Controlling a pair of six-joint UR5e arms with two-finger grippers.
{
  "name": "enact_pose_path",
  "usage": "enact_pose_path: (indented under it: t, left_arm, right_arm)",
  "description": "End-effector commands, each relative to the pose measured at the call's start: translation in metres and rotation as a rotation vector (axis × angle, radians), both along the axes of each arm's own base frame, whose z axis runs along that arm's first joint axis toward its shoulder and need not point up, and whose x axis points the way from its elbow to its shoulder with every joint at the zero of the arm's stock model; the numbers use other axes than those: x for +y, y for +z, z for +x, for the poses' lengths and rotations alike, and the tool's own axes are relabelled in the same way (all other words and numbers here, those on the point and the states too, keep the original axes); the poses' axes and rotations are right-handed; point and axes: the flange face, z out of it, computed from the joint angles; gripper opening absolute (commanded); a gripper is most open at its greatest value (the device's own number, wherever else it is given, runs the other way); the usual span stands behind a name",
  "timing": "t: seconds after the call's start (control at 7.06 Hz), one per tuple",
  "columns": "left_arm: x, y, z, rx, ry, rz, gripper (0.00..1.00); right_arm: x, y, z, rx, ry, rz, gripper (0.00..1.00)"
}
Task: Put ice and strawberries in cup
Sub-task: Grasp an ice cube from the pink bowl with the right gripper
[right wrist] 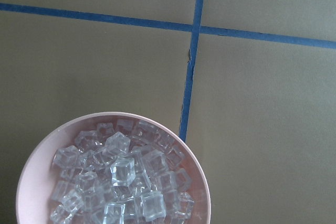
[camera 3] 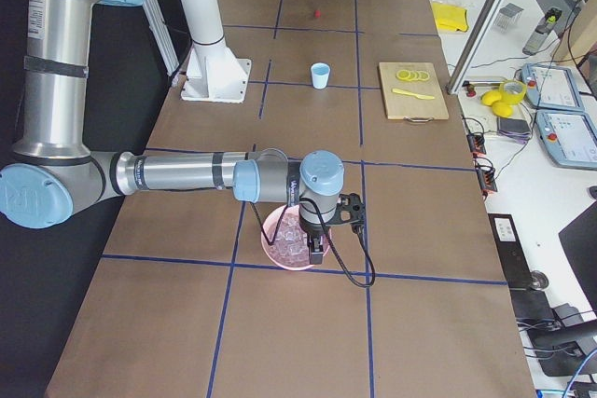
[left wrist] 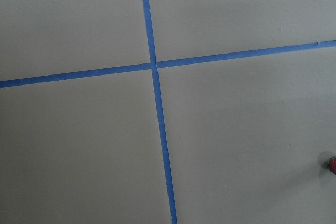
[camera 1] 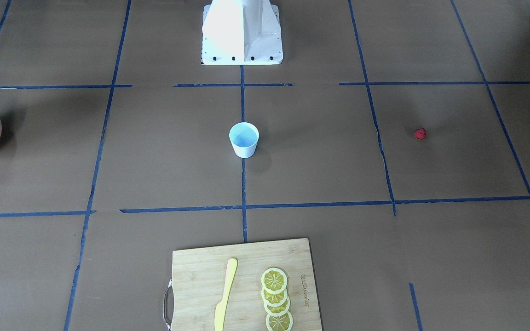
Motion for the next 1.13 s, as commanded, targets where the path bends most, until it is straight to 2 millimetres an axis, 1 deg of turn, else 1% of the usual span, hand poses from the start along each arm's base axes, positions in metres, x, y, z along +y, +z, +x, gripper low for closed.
enact_pose_path:
  t: [0.0, 0.28, 0.42, 0.57, 0.71, 0.85, 0.99]
  left_arm:
    - [-0.001, -0.002, 0.002, -0.009, 0.006, 0.004, 1.00]
    - [-0.002, -0.005, 0.005, -0.012, 0.014, 0.025, 1.00]
    - [0.000, -0.004, 0.005, -0.012, 0.016, 0.024, 1.00]
    - [0.005, 0.002, 0.006, -0.003, 0.015, 0.014, 1.00]
    - [0.013, 0.010, 0.006, -0.002, 0.020, 0.003, 1.00]
    - [0.022, 0.019, 0.006, -0.001, 0.021, 0.013, 1.00]
    - [0.040, 0.037, 0.007, -0.002, 0.020, 0.064, 1.00]
  right_arm:
    - [0.000, 0.000, 0.000, 0.000, 0.000, 0.001, 0.99]
    - [0.001, 0.001, 0.000, -0.001, 0.001, -0.002, 1.00]
    - [0.001, 0.001, 0.000, -0.003, 0.001, -0.001, 0.99]
    - [0.003, 0.005, 0.000, -0.001, 0.000, -0.004, 0.99]
    - [0.002, 0.002, 0.000, -0.007, 0.001, 0.013, 0.99]
    - [0.002, 0.004, 0.000, -0.008, 0.001, 0.010, 0.99]
    - [0.002, -0.001, -0.001, -0.012, -0.001, 0.025, 0.99]
